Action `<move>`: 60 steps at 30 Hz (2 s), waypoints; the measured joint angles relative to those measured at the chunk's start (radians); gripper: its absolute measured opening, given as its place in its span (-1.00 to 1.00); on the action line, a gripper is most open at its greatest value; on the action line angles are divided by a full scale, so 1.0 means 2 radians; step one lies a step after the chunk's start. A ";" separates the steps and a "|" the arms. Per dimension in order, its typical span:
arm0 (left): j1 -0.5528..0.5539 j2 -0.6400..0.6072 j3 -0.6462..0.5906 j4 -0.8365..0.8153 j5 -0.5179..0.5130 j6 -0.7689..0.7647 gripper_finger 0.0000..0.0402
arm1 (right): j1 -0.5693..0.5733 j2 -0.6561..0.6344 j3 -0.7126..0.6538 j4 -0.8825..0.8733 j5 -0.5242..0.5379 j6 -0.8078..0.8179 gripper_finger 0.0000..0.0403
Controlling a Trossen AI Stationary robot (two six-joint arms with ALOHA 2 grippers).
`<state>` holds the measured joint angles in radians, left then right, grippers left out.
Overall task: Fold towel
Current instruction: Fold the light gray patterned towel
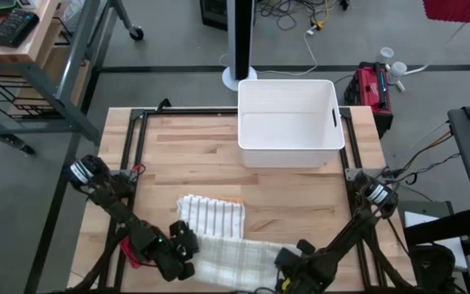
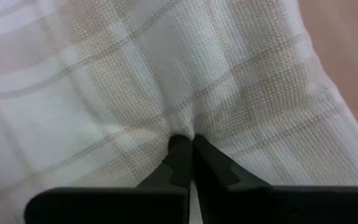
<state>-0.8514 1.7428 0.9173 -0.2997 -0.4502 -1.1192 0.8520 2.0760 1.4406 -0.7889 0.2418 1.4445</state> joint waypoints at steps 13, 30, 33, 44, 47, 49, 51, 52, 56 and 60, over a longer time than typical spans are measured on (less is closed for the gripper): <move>0.050 -0.009 0.001 -0.012 0.002 0.040 -0.82 | -0.039 -0.031 -0.005 -0.171 0.037 -0.039 -0.99; 0.038 -0.044 0.033 -0.009 -0.032 0.133 -0.82 | 0.005 -0.119 -0.004 -0.170 0.082 0.012 -0.99; 0.040 -0.024 0.032 -0.010 -0.032 0.134 -0.82 | 0.005 -0.116 -0.004 -0.194 0.096 0.031 -0.99; 0.059 0.008 0.031 -0.030 -0.028 0.106 -0.82 | 0.010 -0.119 -0.004 -0.256 0.009 0.117 -0.69; 0.052 -0.005 0.033 -0.028 -0.040 0.116 -0.82 | 0.018 -0.122 -0.004 -0.267 0.006 0.136 -0.53; 0.047 -0.011 0.038 -0.028 -0.046 0.123 -0.82 | 0.025 -0.127 -0.004 -0.271 0.006 0.148 -0.44; 0.042 -0.012 0.041 -0.031 -0.055 0.124 -0.82 | 0.033 -0.135 -0.004 -0.271 0.006 0.157 -0.36; 0.039 -0.012 0.041 -0.031 -0.059 0.125 -0.82 | 0.038 -0.139 -0.003 -0.271 0.006 0.160 -0.33; 0.036 -0.014 0.051 -0.030 -0.066 0.142 -0.82 | 0.059 -0.158 -0.003 -0.270 0.021 0.174 -0.23; 0.038 -0.017 0.084 -0.025 -0.083 0.183 -0.82 | 0.068 -0.168 -0.003 -0.270 0.052 0.189 -0.18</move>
<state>-0.7761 1.7084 1.0850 -0.3489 -0.6168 -0.7541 0.9870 1.7409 1.4353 -1.3292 0.3456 1.8235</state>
